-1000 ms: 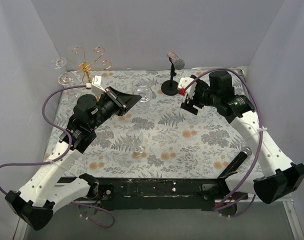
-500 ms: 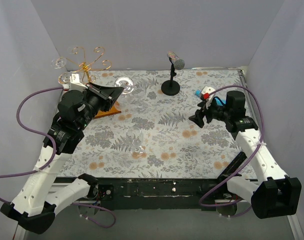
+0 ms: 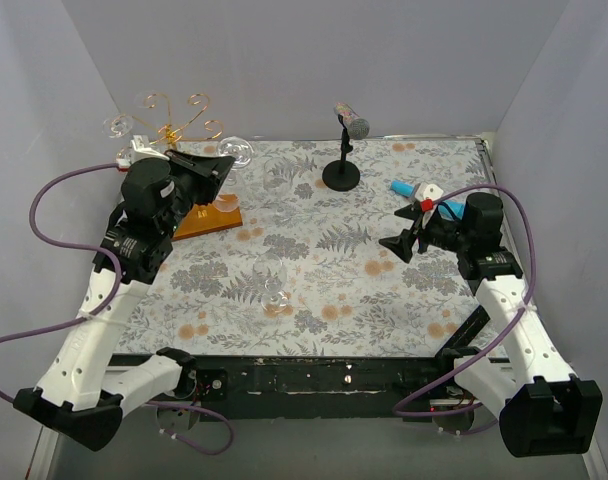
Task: Place the wine glass upside down on the wine glass rack
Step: Turn the wine glass upside down at the wine rack.
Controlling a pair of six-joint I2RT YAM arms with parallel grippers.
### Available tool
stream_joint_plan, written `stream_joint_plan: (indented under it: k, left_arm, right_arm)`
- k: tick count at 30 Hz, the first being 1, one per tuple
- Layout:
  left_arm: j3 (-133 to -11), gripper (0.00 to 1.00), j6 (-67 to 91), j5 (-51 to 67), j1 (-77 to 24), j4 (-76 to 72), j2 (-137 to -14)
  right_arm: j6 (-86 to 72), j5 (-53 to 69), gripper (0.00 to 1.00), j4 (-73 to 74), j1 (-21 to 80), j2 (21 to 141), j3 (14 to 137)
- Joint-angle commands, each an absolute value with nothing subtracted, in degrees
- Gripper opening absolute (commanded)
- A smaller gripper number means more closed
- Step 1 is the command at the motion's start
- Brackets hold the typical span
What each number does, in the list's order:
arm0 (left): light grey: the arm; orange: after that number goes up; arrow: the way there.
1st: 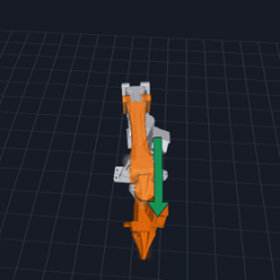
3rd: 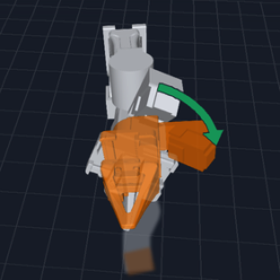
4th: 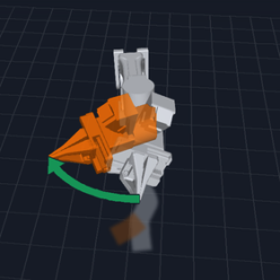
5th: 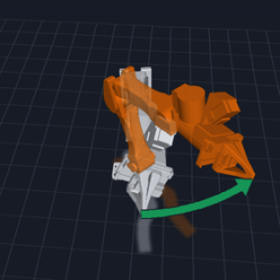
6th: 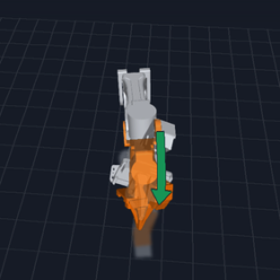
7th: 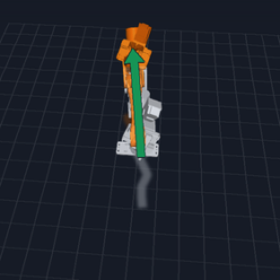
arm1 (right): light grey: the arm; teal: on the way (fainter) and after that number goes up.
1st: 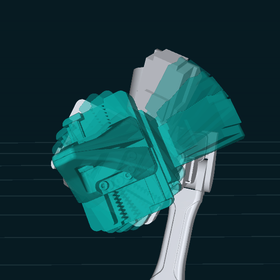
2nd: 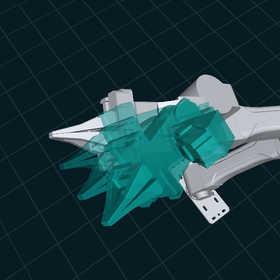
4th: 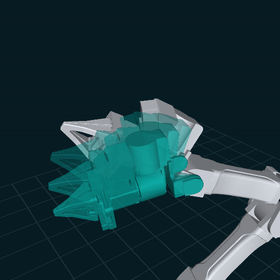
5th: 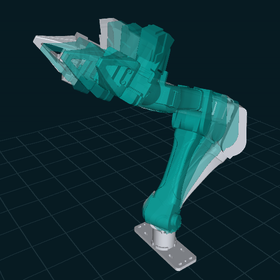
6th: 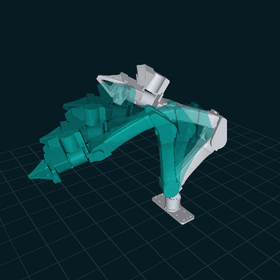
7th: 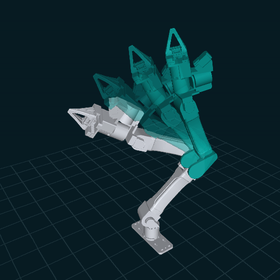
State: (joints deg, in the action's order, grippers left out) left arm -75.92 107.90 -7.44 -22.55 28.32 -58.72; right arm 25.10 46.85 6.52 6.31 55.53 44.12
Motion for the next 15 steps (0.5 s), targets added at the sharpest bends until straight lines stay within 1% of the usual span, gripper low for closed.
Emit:
stream_joint_plan:
  k: [1, 13, 15]
  left_arm:
    - [-77.6, 0.00, 107.8, -8.7, -20.2, 24.6, -56.6]
    - [-74.4, 0.00, 108.2, -0.1, -11.0, 22.0, -56.2]
    - [-73.6, 0.00, 108.5, 3.4, -9.1, 21.4, -55.9]
  right_arm:
    - [23.8, 50.2, 0.84, 3.6, 5.9, 54.4, 43.5]
    - [23.0, 50.9, 0.84, 2.2, 5.3, 55.4, 42.5]
    - [23.0, 50.9, 0.84, 2.1, 5.4, 55.5, 42.5]
